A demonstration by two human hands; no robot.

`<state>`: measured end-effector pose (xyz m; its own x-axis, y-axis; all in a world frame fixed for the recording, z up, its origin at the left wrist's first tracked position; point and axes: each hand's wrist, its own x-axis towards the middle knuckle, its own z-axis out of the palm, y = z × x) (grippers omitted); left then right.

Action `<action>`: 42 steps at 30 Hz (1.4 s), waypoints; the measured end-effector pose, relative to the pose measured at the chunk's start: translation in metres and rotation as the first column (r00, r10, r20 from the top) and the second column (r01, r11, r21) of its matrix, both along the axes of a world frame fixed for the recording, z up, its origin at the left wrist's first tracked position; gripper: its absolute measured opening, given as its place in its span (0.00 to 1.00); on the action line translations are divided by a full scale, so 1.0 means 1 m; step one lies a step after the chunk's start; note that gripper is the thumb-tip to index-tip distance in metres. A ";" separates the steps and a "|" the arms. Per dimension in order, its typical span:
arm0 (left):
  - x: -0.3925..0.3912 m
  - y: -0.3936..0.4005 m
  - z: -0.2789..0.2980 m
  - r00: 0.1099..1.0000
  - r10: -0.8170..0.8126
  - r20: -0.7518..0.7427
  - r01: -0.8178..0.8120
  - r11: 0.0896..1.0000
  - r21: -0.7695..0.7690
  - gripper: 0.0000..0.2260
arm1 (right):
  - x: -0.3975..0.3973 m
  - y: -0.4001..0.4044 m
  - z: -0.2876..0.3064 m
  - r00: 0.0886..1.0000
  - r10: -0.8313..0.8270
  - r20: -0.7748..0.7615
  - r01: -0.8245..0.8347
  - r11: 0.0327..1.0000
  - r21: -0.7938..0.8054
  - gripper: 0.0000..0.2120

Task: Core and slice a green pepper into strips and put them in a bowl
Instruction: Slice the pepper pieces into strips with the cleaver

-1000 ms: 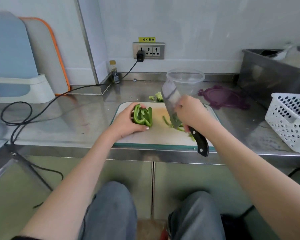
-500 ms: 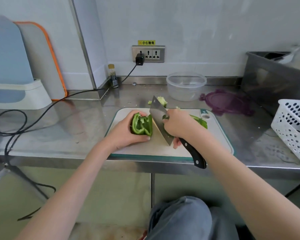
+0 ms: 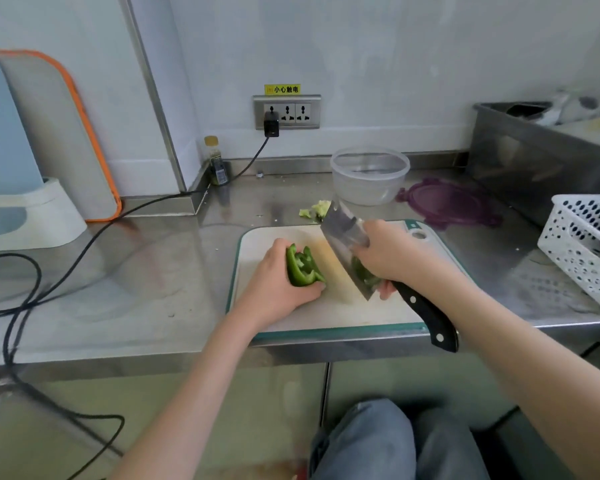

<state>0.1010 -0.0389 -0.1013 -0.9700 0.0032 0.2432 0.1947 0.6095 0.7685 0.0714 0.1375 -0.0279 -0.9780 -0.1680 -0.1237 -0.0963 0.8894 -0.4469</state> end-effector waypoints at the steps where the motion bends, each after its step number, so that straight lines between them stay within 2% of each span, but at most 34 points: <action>1: -0.002 -0.002 -0.001 1.000 0.000 -0.003 0.000 1.000 -0.002 0.24 | 0.001 -0.001 0.006 1.000 -0.001 0.000 0.001 1.000 -0.003 0.11; 7: -0.004 -0.003 -0.001 1.000 0.004 0.019 -0.004 1.000 0.024 0.23 | 0.007 -0.020 0.022 0.997 0.067 -0.032 -0.066 0.997 0.042 0.07; 11: -0.006 -0.002 -0.002 1.000 0.019 0.009 -0.019 1.000 0.004 0.23 | 0.002 -0.031 0.009 0.993 0.116 -0.034 -0.111 0.985 0.130 0.04; 15: -0.006 -0.001 -0.001 0.999 0.023 0.037 -0.023 1.000 0.001 0.23 | 0.002 -0.036 -0.009 0.992 0.118 -0.042 -0.112 0.986 0.127 0.03; 19: -0.007 -0.001 0.000 0.999 0.006 0.046 -0.006 1.000 -0.001 0.23 | 0.001 -0.035 -0.010 0.991 0.132 -0.024 -0.127 0.979 0.161 0.09; 23: -0.008 -0.003 -0.001 0.997 -0.035 0.064 0.033 0.999 0.027 0.24 | 0.002 -0.043 -0.007 0.988 0.141 0.054 -0.151 0.943 0.295 0.24; 25: -0.008 -0.004 -0.001 0.996 -0.049 0.072 0.046 0.998 0.041 0.25 | 0.001 -0.048 -0.009 0.987 0.134 0.083 -0.153 0.941 0.303 0.27; 27: -0.008 -0.005 -0.002 0.996 -0.050 0.073 0.047 0.998 0.040 0.25 | -0.002 -0.050 -0.012 0.989 0.130 0.065 -0.143 0.944 0.299 0.24; 30: -0.007 -0.004 -0.001 0.997 -0.039 0.073 0.035 0.998 0.057 0.26 | -0.010 -0.048 -0.013 0.989 0.144 0.016 -0.142 0.936 0.323 0.14; 34: -0.004 -0.003 0.001 0.999 0.009 0.048 -0.012 0.997 0.075 0.28 | -0.012 -0.035 -0.008 0.996 0.075 0.047 -0.079 0.993 0.093 0.04; 39: -0.005 -0.002 0.001 0.998 0.058 0.024 -0.060 0.994 0.091 0.27 | -0.007 -0.005 0.012 0.999 0.013 -0.035 -0.014 0.999 -0.047 0.06; 42: -0.005 -0.001 0.002 0.997 0.076 0.021 -0.078 0.994 0.080 0.27 | 0.002 -0.004 0.020 0.997 0.049 -0.066 -0.054 0.995 -0.079 0.10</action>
<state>0.0962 -0.0400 -0.0992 -0.9707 -0.0908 0.2223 0.1354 0.5578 0.8189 0.0731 0.1337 -0.0080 -0.9733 -0.2252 -0.0455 -0.1716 0.8441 -0.5081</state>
